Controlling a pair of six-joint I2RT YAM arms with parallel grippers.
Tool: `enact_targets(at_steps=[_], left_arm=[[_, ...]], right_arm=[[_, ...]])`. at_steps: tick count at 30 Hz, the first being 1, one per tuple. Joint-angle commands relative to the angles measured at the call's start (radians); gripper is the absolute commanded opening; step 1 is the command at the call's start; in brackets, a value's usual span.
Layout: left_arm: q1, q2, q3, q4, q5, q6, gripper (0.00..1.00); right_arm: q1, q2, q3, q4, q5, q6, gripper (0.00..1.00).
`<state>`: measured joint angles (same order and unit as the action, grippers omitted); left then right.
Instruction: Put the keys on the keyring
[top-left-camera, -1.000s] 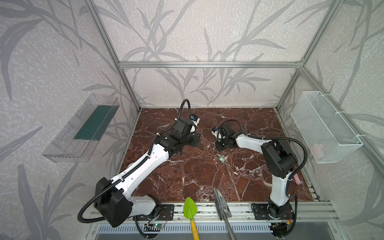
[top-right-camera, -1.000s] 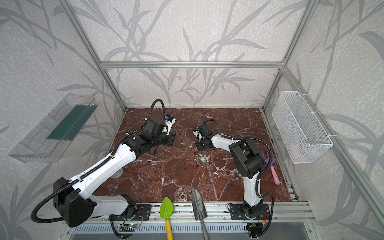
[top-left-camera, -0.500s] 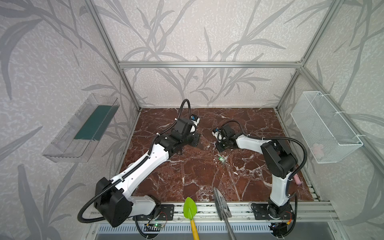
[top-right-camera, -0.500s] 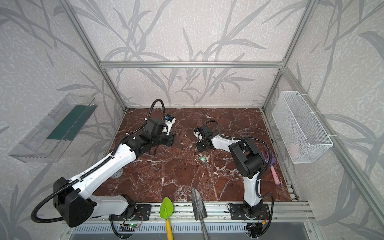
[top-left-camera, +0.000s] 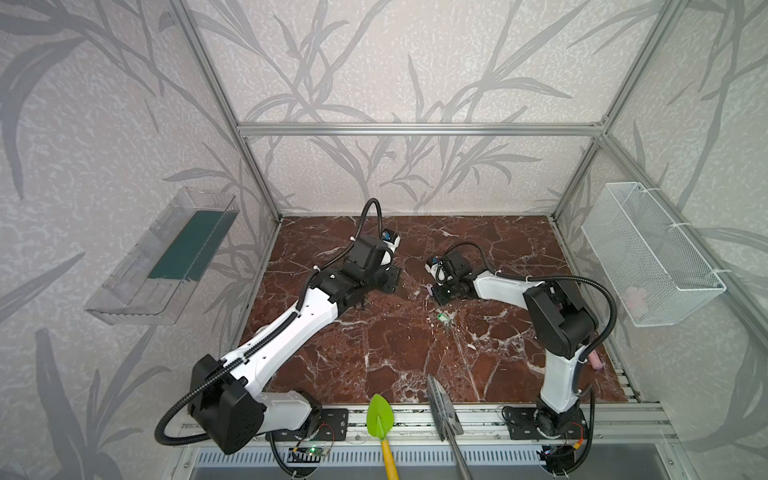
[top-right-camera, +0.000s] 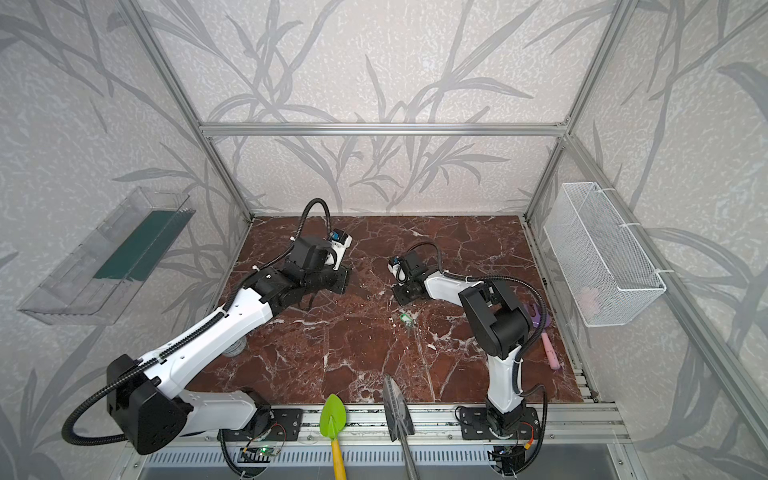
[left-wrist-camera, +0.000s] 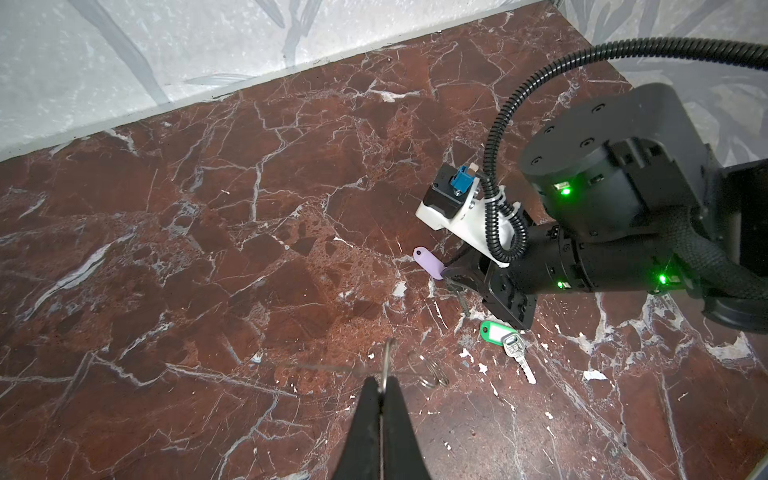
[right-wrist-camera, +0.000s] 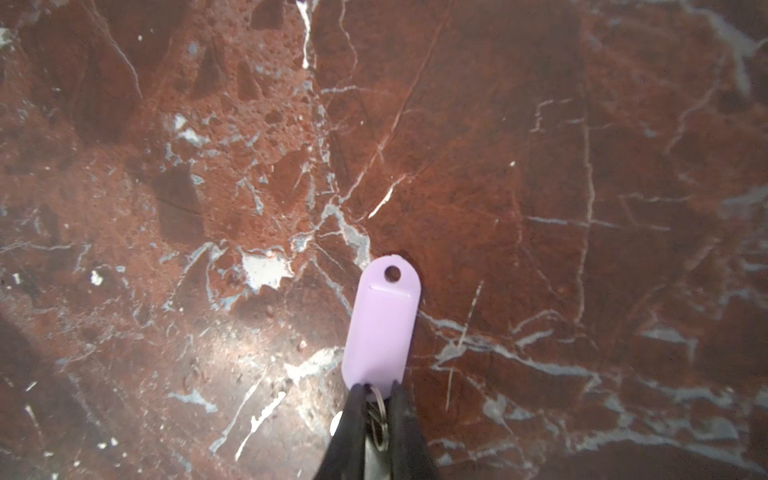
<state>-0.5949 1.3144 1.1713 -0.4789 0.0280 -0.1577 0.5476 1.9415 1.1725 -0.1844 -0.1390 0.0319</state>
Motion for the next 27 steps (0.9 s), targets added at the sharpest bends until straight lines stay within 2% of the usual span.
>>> enact_targets(at_steps=[1,8,27], left_arm=[[-0.003,-0.021,0.004,0.005,0.001,-0.004,0.0],[-0.005,-0.023,0.002,0.005,0.002,-0.006,0.0],[-0.005,-0.025,0.001,0.003,0.001,-0.006,0.0]], right_arm=[[-0.004,-0.051,-0.018,-0.006,0.005,0.004,0.11],[-0.003,-0.07,-0.028,-0.018,0.016,0.004,0.14],[-0.004,-0.062,-0.039,-0.02,0.003,0.008,0.13]])
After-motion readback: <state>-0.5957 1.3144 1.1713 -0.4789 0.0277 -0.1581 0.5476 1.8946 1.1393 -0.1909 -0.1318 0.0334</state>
